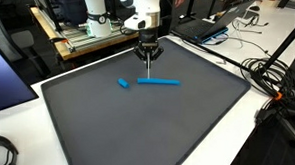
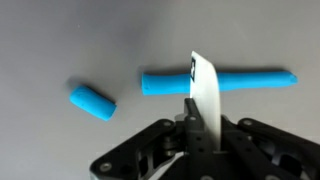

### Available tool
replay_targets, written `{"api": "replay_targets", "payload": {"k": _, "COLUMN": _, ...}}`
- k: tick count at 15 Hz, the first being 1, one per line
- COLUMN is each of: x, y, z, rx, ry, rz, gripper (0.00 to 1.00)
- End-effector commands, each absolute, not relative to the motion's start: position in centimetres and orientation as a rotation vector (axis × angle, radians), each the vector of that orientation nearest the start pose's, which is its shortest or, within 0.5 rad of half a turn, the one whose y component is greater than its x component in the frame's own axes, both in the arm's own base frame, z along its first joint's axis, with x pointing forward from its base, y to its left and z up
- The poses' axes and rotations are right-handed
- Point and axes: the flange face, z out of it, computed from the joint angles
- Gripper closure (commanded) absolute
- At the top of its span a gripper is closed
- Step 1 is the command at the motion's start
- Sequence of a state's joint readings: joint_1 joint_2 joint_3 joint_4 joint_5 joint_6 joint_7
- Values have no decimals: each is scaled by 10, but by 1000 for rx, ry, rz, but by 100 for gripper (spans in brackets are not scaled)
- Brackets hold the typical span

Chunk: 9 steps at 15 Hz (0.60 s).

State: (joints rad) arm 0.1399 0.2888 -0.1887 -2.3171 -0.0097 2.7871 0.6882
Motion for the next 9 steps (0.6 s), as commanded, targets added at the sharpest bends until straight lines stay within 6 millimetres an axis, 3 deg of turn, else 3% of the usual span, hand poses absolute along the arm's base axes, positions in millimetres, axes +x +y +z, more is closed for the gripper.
{"api": "replay_targets", "payload": {"k": 1, "x": 550, "y": -27, "z": 227, "rx": -2940, "ry": 1129, "rz": -311, "gripper": 99}}
{"api": "replay_targets", "payload": {"k": 9, "x": 559, "y": -26, "z": 204, "rx": -2950, "ry": 1125, "rz": -306, "gripper": 99}}
